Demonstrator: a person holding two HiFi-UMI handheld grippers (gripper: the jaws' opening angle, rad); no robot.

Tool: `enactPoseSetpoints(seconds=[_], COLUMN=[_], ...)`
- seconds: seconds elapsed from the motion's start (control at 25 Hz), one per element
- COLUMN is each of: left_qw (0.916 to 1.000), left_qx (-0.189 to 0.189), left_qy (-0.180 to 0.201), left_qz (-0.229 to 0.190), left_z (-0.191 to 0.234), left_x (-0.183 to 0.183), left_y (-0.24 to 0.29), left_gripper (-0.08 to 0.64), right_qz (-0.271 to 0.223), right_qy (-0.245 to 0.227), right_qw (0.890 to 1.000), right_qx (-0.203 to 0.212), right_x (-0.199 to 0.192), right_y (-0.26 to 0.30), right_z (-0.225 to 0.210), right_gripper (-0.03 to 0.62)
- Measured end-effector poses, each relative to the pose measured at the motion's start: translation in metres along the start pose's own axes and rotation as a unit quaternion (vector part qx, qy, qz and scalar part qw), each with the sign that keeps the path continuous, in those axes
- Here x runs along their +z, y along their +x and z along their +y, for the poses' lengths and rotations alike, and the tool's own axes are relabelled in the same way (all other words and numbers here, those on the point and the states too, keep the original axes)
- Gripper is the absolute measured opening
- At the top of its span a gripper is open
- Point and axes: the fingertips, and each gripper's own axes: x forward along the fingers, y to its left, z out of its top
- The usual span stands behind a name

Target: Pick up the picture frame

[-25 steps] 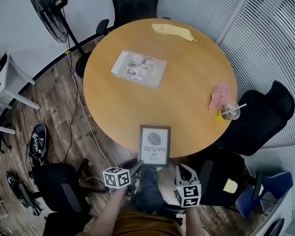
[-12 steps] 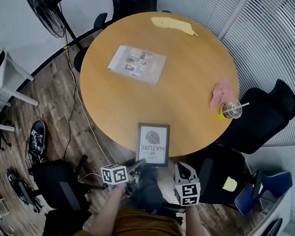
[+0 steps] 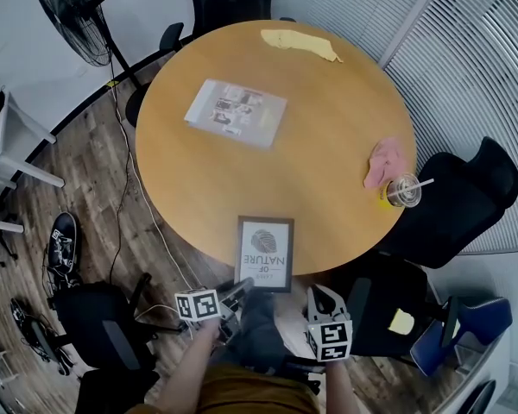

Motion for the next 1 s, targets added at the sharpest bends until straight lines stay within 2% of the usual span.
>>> enactPoseSetpoints(seconds=[0.16,0.28,0.72,1.0], left_qw=[0.9981,0.9966,0.9953,0.996], left_qx=[-0.026,-0.037,-0.057,-0.066], left_qy=[-0.053,-0.07,-0.068,-0.047], left_qz=[-0.019,-0.026,-0.037,-0.037], left_z=[-0.001,-0.001,-0.014,-0.025], left_x=[0.002,0.003,0.015,0.02], left_y=[-0.002,-0.003,-0.006,-0.006], left_gripper=[0.128,0.114,0.091,0.084], right_qz=[-0.002,-0.005,-0.006,-0.018], right_qy=[0.001,0.005,0.001,-0.007], right_qw=[1.0,1.0,1.0,1.0], right_qx=[-0.005,-0.007,-0.01,-0.012], right_x=[-0.001,0.0,0.006,0.02], right_y=[-0.002,-0.003,-0.002,-0.005], right_z=[0.0,0.001,0.003,0.002], right_gripper=[0.014,0.014,0.014,0.014])
